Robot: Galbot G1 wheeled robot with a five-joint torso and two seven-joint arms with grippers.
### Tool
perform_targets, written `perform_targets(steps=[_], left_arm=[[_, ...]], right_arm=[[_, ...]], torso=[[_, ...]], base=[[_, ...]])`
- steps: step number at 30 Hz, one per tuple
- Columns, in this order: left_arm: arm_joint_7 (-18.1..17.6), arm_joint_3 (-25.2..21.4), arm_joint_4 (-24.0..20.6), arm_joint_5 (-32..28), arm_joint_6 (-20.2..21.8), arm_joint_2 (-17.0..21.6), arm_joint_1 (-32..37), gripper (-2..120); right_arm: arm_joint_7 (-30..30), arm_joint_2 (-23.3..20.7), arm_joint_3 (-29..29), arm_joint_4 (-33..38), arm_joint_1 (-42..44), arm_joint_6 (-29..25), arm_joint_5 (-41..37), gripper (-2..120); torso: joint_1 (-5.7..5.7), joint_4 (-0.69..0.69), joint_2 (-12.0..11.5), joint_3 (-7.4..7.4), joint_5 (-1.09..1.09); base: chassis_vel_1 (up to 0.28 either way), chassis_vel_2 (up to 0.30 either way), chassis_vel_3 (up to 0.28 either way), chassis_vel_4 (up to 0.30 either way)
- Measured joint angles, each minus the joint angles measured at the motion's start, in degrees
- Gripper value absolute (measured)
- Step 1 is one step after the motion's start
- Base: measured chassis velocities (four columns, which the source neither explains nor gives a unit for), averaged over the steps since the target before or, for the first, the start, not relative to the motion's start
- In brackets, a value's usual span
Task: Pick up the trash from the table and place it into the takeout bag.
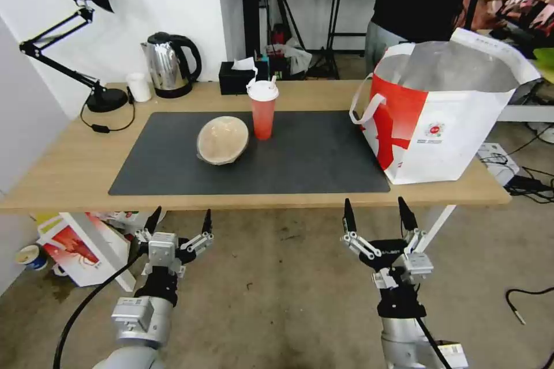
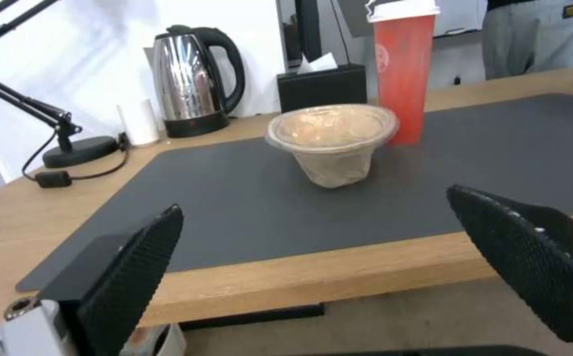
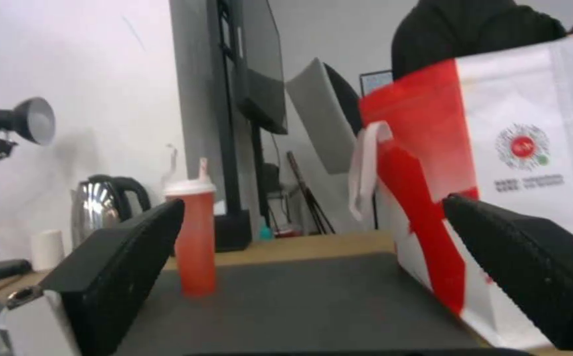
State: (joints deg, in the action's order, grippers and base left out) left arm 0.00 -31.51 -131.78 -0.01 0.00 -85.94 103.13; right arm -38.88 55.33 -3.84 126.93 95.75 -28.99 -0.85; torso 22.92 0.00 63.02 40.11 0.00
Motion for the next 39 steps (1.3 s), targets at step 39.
perform_targets(steps=[39], left_arm=[[0.00, 0.00, 0.00, 0.00, 0.00, 0.00, 0.00, 100]], right_arm=[[-3.73, 0.90, 0.99, -2.65, 1.11, 1.47, 1.75, 100]], torso=[[0.00, 0.00, 0.00, 0.00, 0.00]], base=[[0.000, 0.000, 0.000, 0.000]])
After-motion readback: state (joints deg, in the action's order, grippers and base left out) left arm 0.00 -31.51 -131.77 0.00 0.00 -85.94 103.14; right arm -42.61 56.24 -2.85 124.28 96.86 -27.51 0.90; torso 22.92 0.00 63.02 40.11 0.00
